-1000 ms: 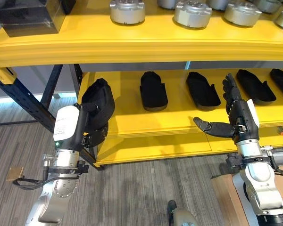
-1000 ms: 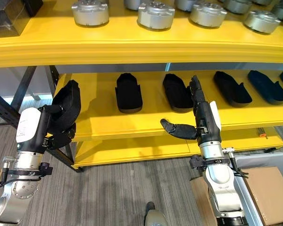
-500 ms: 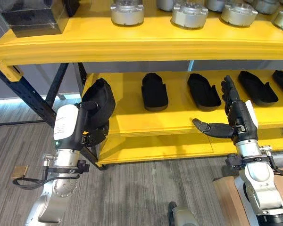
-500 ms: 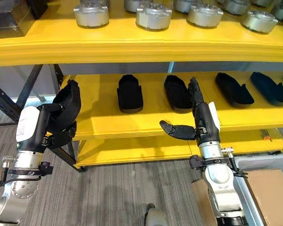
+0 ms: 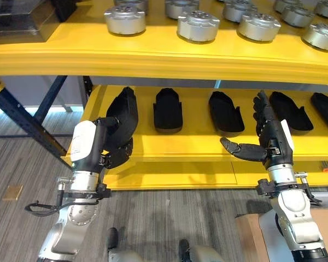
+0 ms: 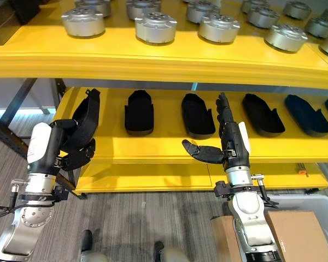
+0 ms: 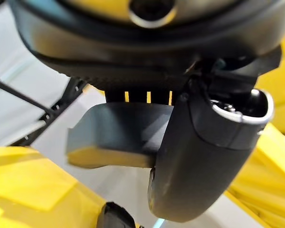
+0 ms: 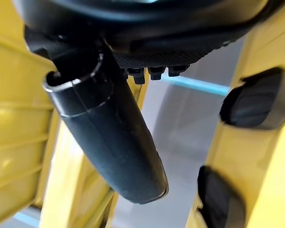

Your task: Move parts from the plastic box to the shelf.

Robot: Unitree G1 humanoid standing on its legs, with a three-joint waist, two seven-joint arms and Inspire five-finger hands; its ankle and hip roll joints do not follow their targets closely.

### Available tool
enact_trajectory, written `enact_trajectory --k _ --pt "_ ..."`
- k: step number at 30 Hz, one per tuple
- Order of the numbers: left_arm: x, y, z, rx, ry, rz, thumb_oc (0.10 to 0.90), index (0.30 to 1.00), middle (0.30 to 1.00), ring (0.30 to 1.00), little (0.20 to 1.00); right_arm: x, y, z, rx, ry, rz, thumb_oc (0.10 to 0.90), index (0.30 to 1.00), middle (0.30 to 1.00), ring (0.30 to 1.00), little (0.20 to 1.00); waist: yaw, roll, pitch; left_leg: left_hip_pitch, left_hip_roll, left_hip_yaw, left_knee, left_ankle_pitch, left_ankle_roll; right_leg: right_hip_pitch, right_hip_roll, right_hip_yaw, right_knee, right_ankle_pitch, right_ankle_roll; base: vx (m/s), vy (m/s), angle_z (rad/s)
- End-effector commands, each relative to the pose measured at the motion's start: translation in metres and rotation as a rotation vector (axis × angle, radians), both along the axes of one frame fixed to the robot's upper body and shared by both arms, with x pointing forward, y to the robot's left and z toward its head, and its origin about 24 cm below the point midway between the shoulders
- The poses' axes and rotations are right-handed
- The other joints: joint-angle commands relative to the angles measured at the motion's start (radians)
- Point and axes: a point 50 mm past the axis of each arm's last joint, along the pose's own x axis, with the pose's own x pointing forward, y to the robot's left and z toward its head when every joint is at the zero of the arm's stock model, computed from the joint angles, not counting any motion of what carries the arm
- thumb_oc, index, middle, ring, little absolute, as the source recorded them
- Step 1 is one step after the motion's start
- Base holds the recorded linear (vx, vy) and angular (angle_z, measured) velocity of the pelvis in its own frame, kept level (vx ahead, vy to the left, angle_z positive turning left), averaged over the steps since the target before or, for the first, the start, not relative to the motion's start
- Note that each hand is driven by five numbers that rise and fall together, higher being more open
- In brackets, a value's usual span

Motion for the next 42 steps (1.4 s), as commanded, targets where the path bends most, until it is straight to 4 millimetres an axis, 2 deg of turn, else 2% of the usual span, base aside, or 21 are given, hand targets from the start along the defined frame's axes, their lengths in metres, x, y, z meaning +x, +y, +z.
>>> enact_trajectory --k 1,5,10,19,23,33,36,39,42 --pt "-0.011 -0.015 0.071 0.034 -0.383 -0.101 0.400 0.300 0.300 0.300 0.300 -0.010 0.000 0.048 -0.030 -0.258 0.032 0.900 1.000 1.000 1.000 1.000 -0.015 0.006 -0.092 0.120 -0.066 0.063 -0.016 0.044 0.001 0.073 -0.169 -0.012 -0.071 -0.009 0.127 0.14 0.202 -0.25" --pt "-0.011 -0.015 0.071 0.042 -0.377 -0.110 0.400 0.300 0.300 0.300 0.300 -0.011 0.002 0.041 -0.010 -0.230 0.029 0.900 1.000 1.000 1.000 1.000 -0.014 -0.016 -0.102 0.139 -0.108 0.093 0.025 -0.016 0.015 0.131 -0.229 0.011 -0.161 0.036 0.159 0.09 0.177 -0.11" --pt "-0.011 -0.013 0.074 0.063 -0.389 -0.095 0.400 0.300 0.300 0.300 0.300 -0.011 0.003 0.036 -0.008 -0.208 0.024 0.900 1.000 1.000 1.000 1.000 -0.014 -0.042 -0.119 0.158 -0.144 0.124 0.052 -0.067 0.031 0.154 -0.273 0.027 -0.230 0.082 0.188 0.03 0.153 -0.11" --pt "-0.011 -0.006 0.074 0.107 -0.389 -0.043 0.400 0.300 0.300 0.300 0.300 -0.008 0.002 0.034 -0.011 -0.192 0.014 0.900 1.000 1.000 1.000 1.000 -0.009 -0.079 -0.147 0.187 -0.157 0.152 0.087 -0.121 0.048 0.169 -0.297 0.045 -0.259 0.106 0.209 0.01 0.072 -0.17" --pt "-0.006 -0.007 0.077 0.162 -0.393 -0.043 0.400 0.300 0.300 0.300 0.300 -0.007 0.001 0.035 -0.016 -0.191 0.013 0.900 1.000 1.000 1.000 1.000 -0.010 -0.081 -0.150 0.186 -0.154 0.146 0.092 -0.123 0.045 0.177 -0.296 0.038 -0.261 0.102 0.208 0.00 0.004 0.03" --pt "0.008 -0.004 0.076 0.336 -0.343 -0.027 0.400 0.300 0.300 0.300 0.300 -0.006 -0.003 0.037 -0.038 -0.193 -0.007 0.900 1.000 1.000 1.000 1.000 -0.027 -0.060 -0.164 0.201 -0.148 0.154 0.076 -0.116 0.036 0.182 -0.294 0.039 -0.280 0.107 0.207 0.00 0.001 0.00" --pt "0.016 0.003 0.073 0.429 -0.294 -0.013 0.400 0.300 0.300 0.300 0.300 -0.004 -0.005 0.039 -0.050 -0.201 -0.013 0.900 1.000 1.000 1.000 1.000 -0.036 -0.050 -0.165 0.203 -0.146 0.152 0.075 -0.115 0.034 0.180 -0.294 0.041 -0.278 0.106 0.208 0.00 0.001 -0.01" --pt "0.027 0.018 0.062 0.520 -0.210 0.046 0.400 0.300 0.300 0.300 0.300 -0.002 -0.003 0.042 -0.055 -0.211 0.001 0.900 1.000 1.000 1.000 1.000 -0.045 -0.039 -0.167 0.206 -0.146 0.152 0.076 -0.113 0.031 0.178 -0.292 0.043 -0.272 0.102 0.208 -0.01 0.002 -0.03" --pt "0.039 0.022 0.058 0.581 -0.173 0.063 0.400 0.300 0.300 0.300 0.300 0.000 -0.001 0.043 -0.054 -0.215 0.024 0.900 1.000 1.000 1.000 1.000 -0.052 -0.034 -0.166 0.199 -0.142 0.146 0.089 -0.116 0.029 0.173 -0.290 0.042 -0.256 0.093 0.209 0.00 0.000 0.00"
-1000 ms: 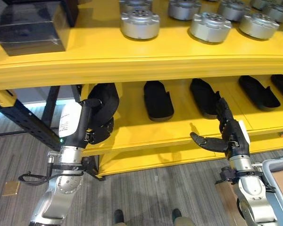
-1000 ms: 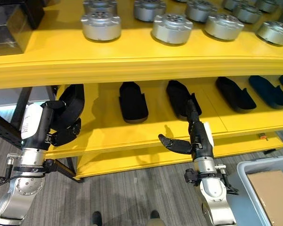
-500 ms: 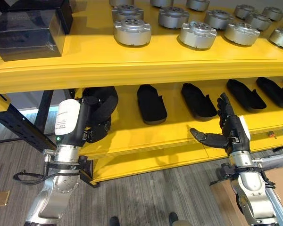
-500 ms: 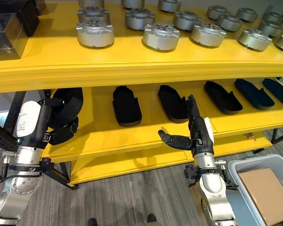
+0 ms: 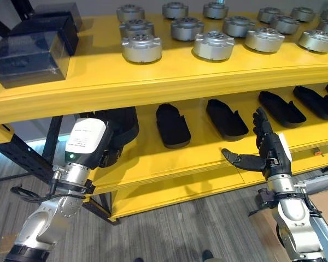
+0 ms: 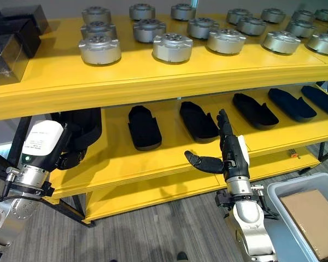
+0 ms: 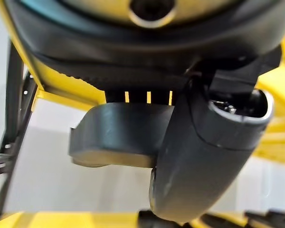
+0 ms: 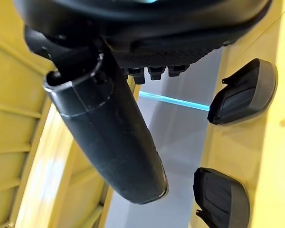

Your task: Move parts from the plastic box to the shelf.

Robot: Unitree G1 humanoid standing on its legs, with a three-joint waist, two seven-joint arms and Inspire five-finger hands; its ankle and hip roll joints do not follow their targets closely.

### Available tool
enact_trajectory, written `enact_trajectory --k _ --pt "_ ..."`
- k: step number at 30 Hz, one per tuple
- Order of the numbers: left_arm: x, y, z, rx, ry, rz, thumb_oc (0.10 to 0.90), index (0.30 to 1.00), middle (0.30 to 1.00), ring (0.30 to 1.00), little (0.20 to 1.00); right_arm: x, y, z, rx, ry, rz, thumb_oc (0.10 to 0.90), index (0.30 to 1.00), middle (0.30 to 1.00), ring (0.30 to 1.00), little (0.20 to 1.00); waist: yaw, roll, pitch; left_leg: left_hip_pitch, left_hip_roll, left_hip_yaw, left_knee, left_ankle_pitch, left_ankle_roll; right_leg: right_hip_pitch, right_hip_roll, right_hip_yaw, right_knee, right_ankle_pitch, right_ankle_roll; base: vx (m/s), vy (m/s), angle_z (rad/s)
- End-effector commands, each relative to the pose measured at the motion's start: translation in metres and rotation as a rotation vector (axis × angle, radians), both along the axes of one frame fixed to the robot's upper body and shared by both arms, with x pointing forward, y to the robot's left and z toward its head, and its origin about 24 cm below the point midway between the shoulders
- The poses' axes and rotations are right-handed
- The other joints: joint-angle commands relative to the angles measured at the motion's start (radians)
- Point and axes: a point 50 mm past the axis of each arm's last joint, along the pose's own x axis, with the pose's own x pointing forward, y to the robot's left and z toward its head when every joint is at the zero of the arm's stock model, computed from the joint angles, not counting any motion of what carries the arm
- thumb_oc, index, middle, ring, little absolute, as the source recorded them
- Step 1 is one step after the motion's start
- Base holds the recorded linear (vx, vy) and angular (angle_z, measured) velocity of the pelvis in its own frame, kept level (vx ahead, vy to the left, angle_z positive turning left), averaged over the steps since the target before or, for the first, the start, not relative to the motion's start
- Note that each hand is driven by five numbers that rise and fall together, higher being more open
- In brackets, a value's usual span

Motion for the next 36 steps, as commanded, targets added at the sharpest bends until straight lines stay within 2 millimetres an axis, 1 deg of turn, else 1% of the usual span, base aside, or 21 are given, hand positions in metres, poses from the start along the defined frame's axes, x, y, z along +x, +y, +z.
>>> enact_trajectory --k 1,2,3,6,7,8,9,10,12,15,16,18,21,23,24,26,31,36 --pt "0.024 -0.009 0.063 0.111 -0.278 -0.051 0.400 0.300 0.300 0.300 0.300 0.007 -0.002 0.058 -0.053 -0.292 0.031 0.900 1.000 1.000 1.000 1.000 -0.008 -0.015 -0.093 -0.007 0.115 -0.037 0.144 -0.144 -0.015 -0.032 -0.073 -0.026 0.093 -0.060 0.031 0.00 0.000 0.00" --pt "0.031 -0.009 0.060 0.134 -0.254 -0.051 0.400 0.300 0.300 0.300 0.300 0.007 0.000 0.059 -0.050 -0.292 0.050 0.900 1.000 1.000 1.000 1.000 -0.017 -0.011 -0.089 -0.017 0.116 -0.043 0.168 -0.149 -0.018 -0.036 -0.069 -0.022 0.109 -0.070 0.029 0.00 0.000 0.00" --pt "0.032 -0.010 0.060 0.134 -0.256 -0.054 0.400 0.300 0.300 0.300 0.300 0.007 -0.001 0.059 -0.049 -0.293 0.047 0.900 1.000 1.000 1.000 1.000 -0.015 -0.011 -0.089 -0.021 0.117 -0.046 0.174 -0.152 -0.019 -0.038 -0.069 -0.023 0.113 -0.072 0.029 0.00 0.000 0.00" --pt "0.043 -0.007 0.055 0.169 -0.211 -0.031 0.400 0.300 0.300 0.300 0.300 0.006 0.002 0.060 -0.035 -0.298 0.076 0.900 1.000 1.000 1.000 1.000 -0.028 -0.003 -0.077 -0.042 0.123 -0.053 0.223 -0.165 -0.025 -0.048 -0.061 -0.021 0.150 -0.094 0.023 -0.03 -0.002 0.02" --pt "0.050 -0.005 0.054 0.189 -0.195 -0.019 0.400 0.300 0.300 0.300 0.300 0.006 0.003 0.062 -0.027 -0.310 0.093 0.900 1.000 1.000 1.000 1.000 -0.034 -0.001 -0.066 -0.062 0.126 -0.062 0.267 -0.179 -0.031 -0.064 -0.057 -0.018 0.191 -0.112 0.020 -0.06 -0.008 0.05" --pt "0.053 -0.002 0.051 0.198 -0.181 -0.001 0.400 0.300 0.300 0.300 0.300 0.005 0.005 0.063 -0.022 -0.320 0.105 0.900 1.000 1.000 1.000 1.000 -0.038 0.000 -0.060 -0.074 0.129 -0.064 0.295 -0.189 -0.033 -0.074 -0.056 -0.013 0.213 -0.121 0.018 -0.07 -0.008 0.06" --pt "0.057 0.002 0.048 0.195 -0.165 0.026 0.400 0.300 0.300 0.300 0.300 0.005 0.007 0.065 -0.017 -0.333 0.121 0.900 1.000 1.000 1.000 1.000 -0.042 0.002 -0.049 -0.088 0.133 -0.068 0.326 -0.200 -0.036 -0.090 -0.057 -0.012 0.250 -0.135 0.015 -0.04 -0.003 0.03" --pt "0.058 0.002 0.048 0.195 -0.167 0.025 0.400 0.300 0.300 0.300 0.300 0.005 0.007 0.065 -0.017 -0.333 0.119 0.900 1.000 1.000 1.000 1.000 -0.042 0.003 -0.049 -0.092 0.134 -0.070 0.332 -0.203 -0.037 -0.094 -0.056 -0.012 0.255 -0.138 0.015 -0.04 0.003 0.00" --pt "0.061 0.005 0.042 0.142 -0.153 0.058 0.400 0.300 0.300 0.300 0.300 0.004 0.009 0.069 -0.015 -0.352 0.134 0.900 1.000 1.000 1.000 1.000 -0.044 0.002 -0.036 -0.116 0.140 -0.077 0.377 -0.221 -0.040 -0.121 -0.055 -0.007 0.306 -0.157 0.011 -0.04 0.000 -0.02" --pt "0.063 0.008 0.040 0.062 -0.169 0.095 0.400 0.300 0.300 0.300 0.300 0.002 0.009 0.072 -0.009 -0.368 0.137 0.900 1.000 1.000 1.000 1.000 -0.045 -0.001 -0.023 -0.148 0.147 -0.088 0.436 -0.244 -0.042 -0.155 -0.054 0.002 0.367 -0.184 0.004 -0.04 -0.003 0.04" --pt "0.065 0.008 0.042 0.050 -0.184 0.102 0.400 0.300 0.300 0.300 0.300 0.003 0.009 0.073 -0.001 -0.371 0.143 0.900 1.000 1.000 1.000 1.000 -0.044 -0.004 -0.018 -0.166 0.151 -0.097 0.474 -0.263 -0.043 -0.178 -0.054 0.010 0.404 -0.199 0.002 -0.03 -0.004 0.04" --pt "0.065 0.009 0.043 0.045 -0.189 0.108 0.400 0.300 0.300 0.300 0.300 0.004 0.010 0.074 0.004 -0.375 0.146 0.900 1.000 1.000 1.000 1.000 -0.044 -0.005 -0.016 -0.177 0.151 -0.099 0.498 -0.275 -0.041 -0.188 -0.055 0.014 0.424 -0.208 0.000 -0.02 0.008 -0.05" --pt "0.066 0.017 0.047 0.063 -0.197 0.148 0.400 0.300 0.300 0.300 0.300 0.005 0.012 0.077 0.010 -0.385 0.159 0.900 1.000 1.000 1.000 1.000 -0.043 -0.006 -0.006 -0.195 0.152 -0.105 0.552 -0.307 -0.035 -0.217 -0.054 0.028 0.475 -0.230 -0.001 -0.01 0.025 -0.07" --pt "0.068 0.027 0.051 0.071 -0.206 0.194 0.400 0.300 0.300 0.300 0.300 0.004 0.012 0.079 0.014 -0.394 0.165 0.900 1.000 1.000 1.000 1.000 -0.040 -0.010 0.009 -0.224 0.151 -0.117 0.619 -0.344 -0.024 -0.249 -0.059 0.041 0.533 -0.254 -0.003 -0.01 0.040 -0.17" --pt "0.069 0.027 0.051 0.071 -0.207 0.194 0.400 0.300 0.300 0.300 0.300 0.004 0.012 0.079 0.015 -0.394 0.164 0.900 1.000 1.000 1.000 1.000 -0.040 -0.010 0.008 -0.228 0.151 -0.119 0.625 -0.346 -0.024 -0.253 -0.059 0.041 0.537 -0.257 -0.002 -0.01 0.032 -0.09" --pt "0.068 0.033 0.055 0.069 -0.220 0.222 0.400 0.300 0.300 0.300 0.300 0.002 0.010 0.079 0.022 -0.395 0.156 0.900 1.000 1.000 1.000 1.000 -0.038 -0.014 0.015 -0.244 0.147 -0.126 0.656 -0.361 -0.019 -0.265 -0.061 0.041 0.564 -0.269 -0.004 0.00 0.000 0.00" --pt "0.065 0.040 0.053 0.060 -0.220 0.255 0.400 0.300 0.300 0.300 0.300 0.001 0.007 0.077 0.019 -0.388 0.141 0.900 1.000 1.000 1.000 1.000 -0.033 -0.019 0.015 -0.253 0.143 -0.130 0.676 -0.376 -0.015 -0.267 -0.066 0.041 0.574 -0.278 -0.006 0.01 0.009 0.01" --pt "0.066 0.046 0.054 0.088 -0.209 0.284 0.400 0.300 0.300 0.300 0.300 0.000 0.006 0.077 0.011 -0.386 0.136 0.900 1.000 1.000 1.000 1.000 -0.031 -0.021 0.015 -0.255 0.139 -0.131 0.684 -0.383 -0.013 -0.269 -0.068 0.044 0.576 -0.277 -0.004 0.01 0.006 0.01"
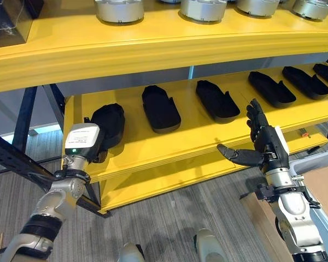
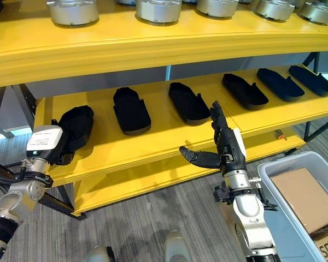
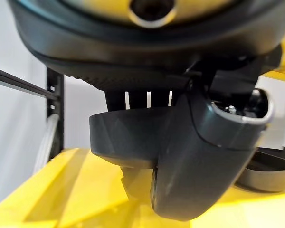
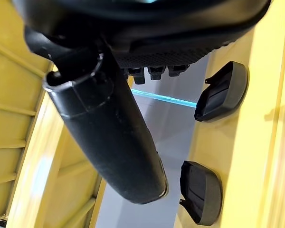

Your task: Move parts from the plastic box to the shelf.

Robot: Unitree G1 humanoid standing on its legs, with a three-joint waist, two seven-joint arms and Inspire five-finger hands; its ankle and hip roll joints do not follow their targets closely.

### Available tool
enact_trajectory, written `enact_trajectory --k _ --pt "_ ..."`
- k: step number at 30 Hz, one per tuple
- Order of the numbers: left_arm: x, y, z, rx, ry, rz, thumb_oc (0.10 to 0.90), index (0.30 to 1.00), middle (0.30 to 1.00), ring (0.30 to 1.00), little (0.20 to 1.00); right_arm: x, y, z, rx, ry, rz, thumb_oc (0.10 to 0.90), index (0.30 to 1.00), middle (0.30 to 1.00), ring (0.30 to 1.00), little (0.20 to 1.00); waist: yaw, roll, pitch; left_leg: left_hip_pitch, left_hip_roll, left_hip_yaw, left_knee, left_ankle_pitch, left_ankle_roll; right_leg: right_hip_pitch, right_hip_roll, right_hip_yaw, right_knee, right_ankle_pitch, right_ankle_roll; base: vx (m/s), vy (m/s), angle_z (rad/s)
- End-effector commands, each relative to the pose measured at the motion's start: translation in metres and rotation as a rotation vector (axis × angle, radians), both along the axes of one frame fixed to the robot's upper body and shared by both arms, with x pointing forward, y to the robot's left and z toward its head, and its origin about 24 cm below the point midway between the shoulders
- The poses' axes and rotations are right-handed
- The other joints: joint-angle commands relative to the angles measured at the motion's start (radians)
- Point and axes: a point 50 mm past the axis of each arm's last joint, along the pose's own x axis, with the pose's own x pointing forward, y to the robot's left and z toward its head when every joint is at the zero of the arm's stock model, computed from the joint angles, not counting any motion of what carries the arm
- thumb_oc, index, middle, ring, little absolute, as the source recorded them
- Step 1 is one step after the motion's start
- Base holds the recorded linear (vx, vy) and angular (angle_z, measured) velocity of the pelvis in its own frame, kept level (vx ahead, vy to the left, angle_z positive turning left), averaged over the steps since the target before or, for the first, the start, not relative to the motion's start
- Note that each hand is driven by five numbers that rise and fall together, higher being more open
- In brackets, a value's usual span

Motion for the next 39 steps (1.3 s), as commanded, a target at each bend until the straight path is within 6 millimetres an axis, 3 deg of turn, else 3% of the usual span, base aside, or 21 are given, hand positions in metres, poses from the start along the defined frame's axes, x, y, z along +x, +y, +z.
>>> enact_trajectory --k 1,17,39 --pt "0.018 0.017 0.074 0.050 -0.306 0.053 0.400 0.300 0.300 0.300 0.300 -0.009 -0.001 0.064 0.004 -0.342 0.043 0.900 1.000 1.000 1.000 1.000 0.012 0.020 -0.079 0.100 0.070 -0.064 -0.027 -0.046 -0.016 0.084 -0.091 -0.030 -0.112 0.055 0.013 0.00 0.000 0.00" --pt "0.036 0.031 0.097 0.138 -0.290 0.126 0.400 0.300 0.300 0.300 0.300 -0.014 0.001 0.064 -0.018 -0.334 0.080 0.900 1.000 1.000 1.000 1.000 0.001 0.023 -0.071 0.070 0.070 -0.077 -0.017 -0.041 -0.018 0.057 -0.084 -0.034 -0.105 0.058 0.017 0.00 0.000 0.00" --pt "0.051 0.028 0.096 0.199 -0.178 0.138 0.400 0.300 0.300 0.300 0.300 -0.019 -0.001 0.067 -0.029 -0.343 0.089 0.900 1.000 1.000 1.000 1.000 -0.009 0.031 -0.054 0.040 0.069 -0.103 -0.013 -0.028 -0.025 0.017 -0.081 -0.042 -0.053 0.040 0.011 0.00 -0.004 0.02"
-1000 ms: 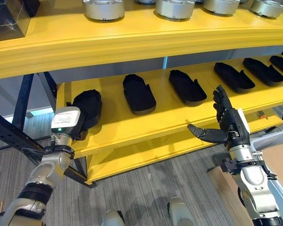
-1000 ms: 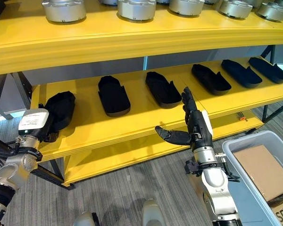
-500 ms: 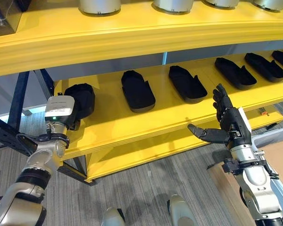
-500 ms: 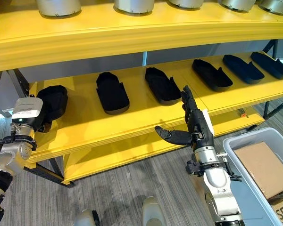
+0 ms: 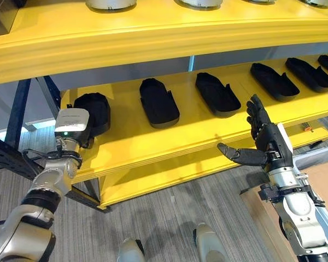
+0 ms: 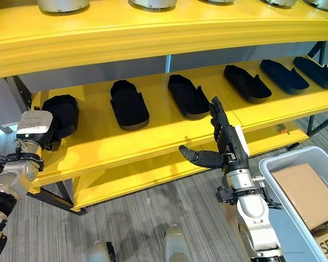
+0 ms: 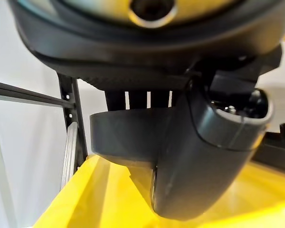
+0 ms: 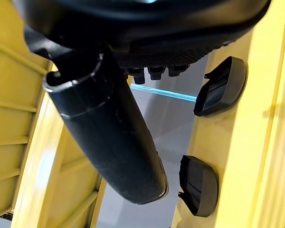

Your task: Move parts from the plastic box to the shelf.

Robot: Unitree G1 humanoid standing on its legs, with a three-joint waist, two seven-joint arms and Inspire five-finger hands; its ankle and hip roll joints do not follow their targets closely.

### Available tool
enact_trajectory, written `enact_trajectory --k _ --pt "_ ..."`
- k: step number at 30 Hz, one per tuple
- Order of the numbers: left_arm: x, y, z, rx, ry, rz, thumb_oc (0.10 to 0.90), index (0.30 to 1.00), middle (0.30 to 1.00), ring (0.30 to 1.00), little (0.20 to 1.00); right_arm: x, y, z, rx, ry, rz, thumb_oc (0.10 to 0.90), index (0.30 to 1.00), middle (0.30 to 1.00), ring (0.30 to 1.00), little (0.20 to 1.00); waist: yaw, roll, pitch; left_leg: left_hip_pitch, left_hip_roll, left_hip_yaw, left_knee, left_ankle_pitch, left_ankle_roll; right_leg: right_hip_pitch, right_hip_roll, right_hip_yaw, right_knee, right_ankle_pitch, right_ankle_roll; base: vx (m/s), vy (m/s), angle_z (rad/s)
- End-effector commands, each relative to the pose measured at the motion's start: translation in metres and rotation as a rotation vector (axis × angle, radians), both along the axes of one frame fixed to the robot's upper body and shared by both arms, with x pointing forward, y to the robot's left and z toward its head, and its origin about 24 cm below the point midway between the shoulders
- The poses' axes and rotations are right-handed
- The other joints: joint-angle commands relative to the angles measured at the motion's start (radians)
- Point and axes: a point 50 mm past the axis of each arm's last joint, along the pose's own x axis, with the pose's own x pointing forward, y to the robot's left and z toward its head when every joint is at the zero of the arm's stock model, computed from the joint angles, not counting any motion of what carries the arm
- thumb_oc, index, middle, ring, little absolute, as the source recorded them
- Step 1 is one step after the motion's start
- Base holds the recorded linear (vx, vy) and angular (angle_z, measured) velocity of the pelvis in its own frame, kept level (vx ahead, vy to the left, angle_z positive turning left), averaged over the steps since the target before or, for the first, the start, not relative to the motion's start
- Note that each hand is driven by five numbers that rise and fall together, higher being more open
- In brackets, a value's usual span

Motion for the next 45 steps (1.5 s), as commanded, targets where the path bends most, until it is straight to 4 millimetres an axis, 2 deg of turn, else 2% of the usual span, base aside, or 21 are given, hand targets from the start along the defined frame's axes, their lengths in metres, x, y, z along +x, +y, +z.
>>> enact_trajectory --k 1,10,11,12,16,17,18,24,30,33,45 --pt "0.013 0.011 0.068 0.083 -0.189 0.032 0.400 0.300 0.300 0.300 0.300 -0.015 -0.001 0.058 -0.013 -0.311 0.042 0.900 1.000 1.000 1.000 1.000 0.005 0.018 -0.086 0.092 0.068 -0.069 -0.045 -0.028 -0.019 0.069 -0.085 -0.023 -0.118 0.064 0.015 0.00 0.000 0.00" --pt "0.018 0.011 0.066 0.040 -0.151 0.060 0.400 0.300 0.300 0.300 0.300 -0.016 -0.004 0.057 -0.016 -0.300 0.023 0.900 1.000 1.000 1.000 1.000 0.002 0.017 -0.083 0.083 0.070 -0.076 -0.045 -0.022 -0.020 0.059 -0.082 -0.026 -0.111 0.065 0.014 0.00 0.000 0.00" --pt "0.020 0.010 0.066 0.028 -0.152 0.062 0.602 0.583 0.583 0.583 0.583 -0.016 -0.005 0.056 -0.022 -0.294 0.013 0.900 1.000 1.000 1.000 1.000 0.000 0.016 -0.085 0.084 0.070 -0.076 -0.047 -0.022 -0.021 0.059 -0.081 -0.025 -0.112 0.066 0.013 0.00 0.000 0.00" --pt "0.021 0.010 0.064 0.027 -0.133 0.065 0.900 1.000 1.000 1.000 1.000 -0.018 -0.008 0.055 -0.023 -0.290 -0.001 0.900 1.000 1.000 1.000 1.000 -0.001 0.015 -0.087 0.084 0.073 -0.076 -0.050 -0.021 -0.022 0.059 -0.080 -0.026 -0.112 0.066 0.013 0.00 0.000 0.00" --pt "0.024 0.010 0.061 -0.032 -0.108 0.090 0.900 1.000 1.000 1.000 1.000 -0.019 -0.008 0.052 -0.022 -0.277 -0.005 0.900 1.000 1.000 1.000 1.000 -0.005 0.016 -0.088 0.083 0.075 -0.079 -0.056 -0.016 -0.025 0.057 -0.078 -0.029 -0.114 0.069 0.014 0.00 0.000 0.00" --pt "0.026 0.008 0.064 -0.044 -0.108 0.076 0.900 1.000 1.000 1.000 1.000 -0.019 -0.008 0.052 -0.021 -0.277 -0.005 0.900 1.000 1.000 1.000 1.000 -0.006 0.017 -0.085 0.082 0.075 -0.080 -0.057 -0.014 -0.026 0.055 -0.078 -0.028 -0.113 0.069 0.014 0.00 0.000 0.00" --pt "0.025 0.007 0.075 -0.037 -0.094 0.041 0.900 1.000 1.000 1.000 1.000 -0.019 -0.011 0.053 -0.023 -0.276 -0.017 0.900 1.000 1.000 1.000 1.000 -0.005 0.022 -0.082 0.079 0.073 -0.081 -0.058 -0.013 -0.025 0.050 -0.076 -0.028 -0.106 0.065 0.014 0.00 0.000 0.00" --pt "0.022 0.003 0.092 -0.009 -0.068 -0.016 0.900 1.000 1.000 1.000 1.000 -0.020 -0.013 0.051 -0.020 -0.259 -0.025 0.900 1.000 1.000 1.000 1.000 0.003 0.026 -0.082 0.078 0.073 -0.085 -0.059 -0.014 -0.024 0.053 -0.078 -0.032 -0.100 0.059 0.013 0.00 0.000 0.00" --pt "0.016 0.007 0.100 0.028 -0.011 -0.023 0.900 1.000 1.000 1.000 1.000 -0.020 -0.016 0.049 -0.023 -0.247 -0.035 0.900 1.000 1.000 1.000 1.000 0.009 0.028 -0.081 0.081 0.071 -0.091 -0.061 -0.014 -0.024 0.060 -0.077 -0.038 -0.097 0.056 0.012 0.00 0.000 0.00" --pt "0.007 0.003 0.111 0.026 0.033 -0.075 0.900 1.000 1.000 1.000 1.000 -0.020 -0.020 0.048 -0.024 -0.237 -0.051 0.900 1.000 1.000 1.000 1.000 0.023 0.029 -0.079 0.079 0.071 -0.097 -0.063 -0.014 -0.025 0.063 -0.079 -0.042 -0.095 0.052 0.010 0.00 -0.019 0.10" --pt "-0.013 0.010 0.106 0.020 0.070 -0.093 0.900 1.000 1.000 1.000 1.000 -0.021 -0.025 0.046 -0.040 -0.226 -0.077 0.900 1.000 1.000 1.000 1.000 0.037 0.031 -0.075 0.075 0.069 -0.106 -0.057 -0.017 -0.023 0.066 -0.077 -0.048 -0.084 0.043 0.005 0.00 -0.004 0.02"
